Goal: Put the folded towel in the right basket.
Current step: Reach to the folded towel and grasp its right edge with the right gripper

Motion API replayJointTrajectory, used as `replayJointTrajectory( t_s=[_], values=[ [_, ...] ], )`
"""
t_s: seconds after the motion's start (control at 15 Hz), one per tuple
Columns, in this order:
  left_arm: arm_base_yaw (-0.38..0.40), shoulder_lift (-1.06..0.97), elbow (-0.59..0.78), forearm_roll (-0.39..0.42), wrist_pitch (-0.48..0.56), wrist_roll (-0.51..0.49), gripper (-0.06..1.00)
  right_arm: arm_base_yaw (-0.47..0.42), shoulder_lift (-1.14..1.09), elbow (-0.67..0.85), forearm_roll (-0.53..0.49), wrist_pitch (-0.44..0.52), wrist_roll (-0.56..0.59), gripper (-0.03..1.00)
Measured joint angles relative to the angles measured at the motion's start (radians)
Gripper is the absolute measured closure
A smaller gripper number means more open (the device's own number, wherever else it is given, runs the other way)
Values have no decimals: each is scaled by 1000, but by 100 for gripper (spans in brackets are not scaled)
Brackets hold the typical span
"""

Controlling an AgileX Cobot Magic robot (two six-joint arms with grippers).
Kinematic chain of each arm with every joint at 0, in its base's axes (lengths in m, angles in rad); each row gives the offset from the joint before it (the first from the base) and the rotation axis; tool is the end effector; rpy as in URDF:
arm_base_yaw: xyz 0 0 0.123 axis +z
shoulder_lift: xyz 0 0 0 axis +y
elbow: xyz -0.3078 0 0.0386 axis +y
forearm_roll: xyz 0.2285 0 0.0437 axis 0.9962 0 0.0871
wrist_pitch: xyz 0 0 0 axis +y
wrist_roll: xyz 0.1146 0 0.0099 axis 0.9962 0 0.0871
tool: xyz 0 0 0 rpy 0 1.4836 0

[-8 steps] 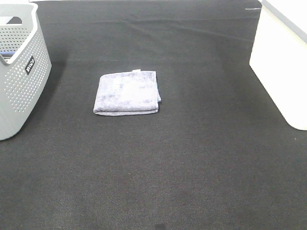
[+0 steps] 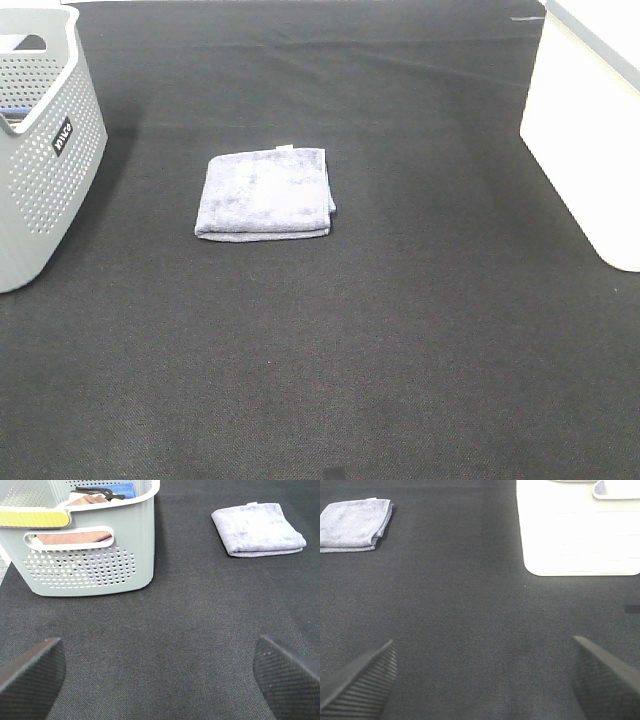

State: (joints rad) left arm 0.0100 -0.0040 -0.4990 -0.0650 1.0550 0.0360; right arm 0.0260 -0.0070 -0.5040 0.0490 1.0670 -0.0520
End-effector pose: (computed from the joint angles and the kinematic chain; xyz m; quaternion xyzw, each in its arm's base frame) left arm -0.0261 -0.0068 0.2573 0.0123 0.8504 -0.0204 0.5256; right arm -0.0277 0.0042 0.2573 -0.0344 0.8511 0.0177 0.5237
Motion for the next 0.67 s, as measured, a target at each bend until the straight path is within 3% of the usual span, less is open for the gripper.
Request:
replayJointTrajectory(
  t_s=[0.67],
  values=[
    [0, 0, 0, 0, 0, 0, -2, 0, 0, 0, 0, 0, 0, 10]
  ],
)
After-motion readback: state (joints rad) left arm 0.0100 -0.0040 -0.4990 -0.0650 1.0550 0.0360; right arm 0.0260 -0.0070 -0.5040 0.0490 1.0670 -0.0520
